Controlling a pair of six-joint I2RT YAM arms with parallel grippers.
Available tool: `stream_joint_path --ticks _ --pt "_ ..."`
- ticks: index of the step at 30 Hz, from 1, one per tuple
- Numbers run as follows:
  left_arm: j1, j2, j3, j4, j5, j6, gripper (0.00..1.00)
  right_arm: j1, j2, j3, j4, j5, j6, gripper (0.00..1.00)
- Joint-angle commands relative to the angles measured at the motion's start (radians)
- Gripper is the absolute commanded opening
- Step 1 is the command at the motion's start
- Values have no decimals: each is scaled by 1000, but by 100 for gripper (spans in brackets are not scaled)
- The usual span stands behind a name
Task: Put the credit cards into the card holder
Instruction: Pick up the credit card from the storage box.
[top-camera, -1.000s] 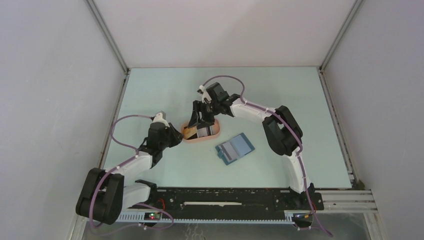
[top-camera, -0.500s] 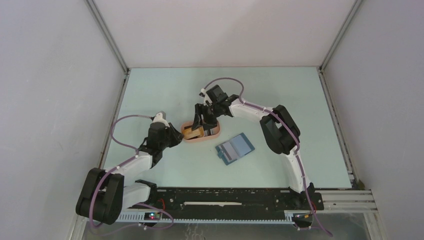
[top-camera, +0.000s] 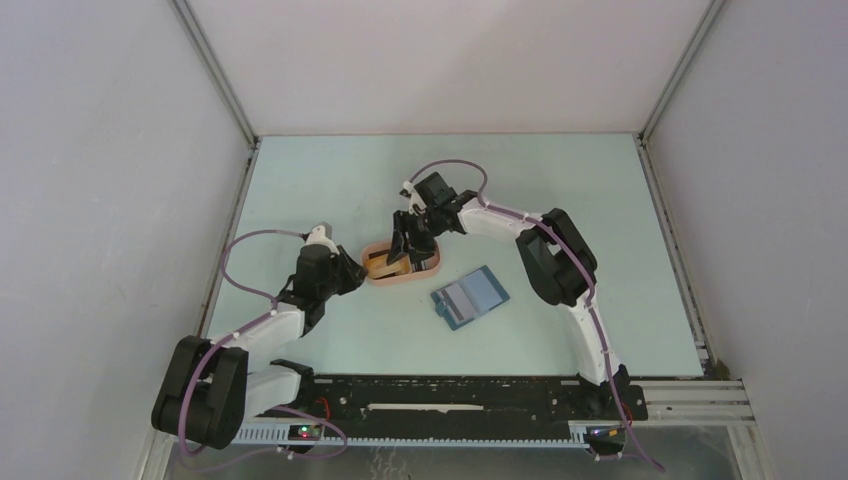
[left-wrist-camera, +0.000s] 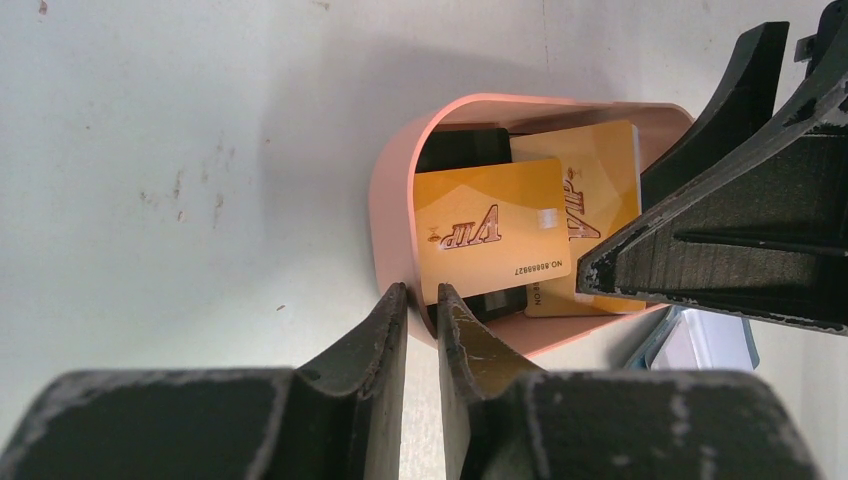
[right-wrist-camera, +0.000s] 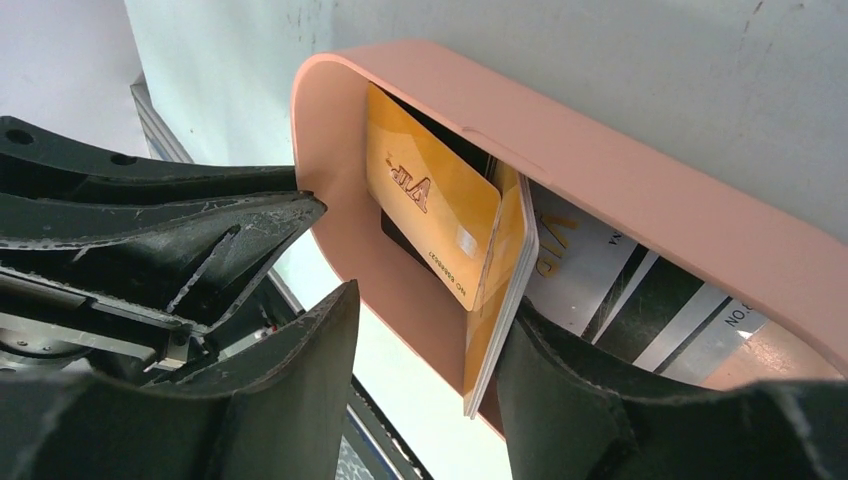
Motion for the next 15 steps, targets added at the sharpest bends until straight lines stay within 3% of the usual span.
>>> stream_joint_path --ticks 1,15 --pt "-8 -12 42 17 30 -2 21 -18 -33 27 31 -57 -1 59" --pt "-8 -21 51 -4 20 6 21 -48 -61 8 32 -90 -5 56"
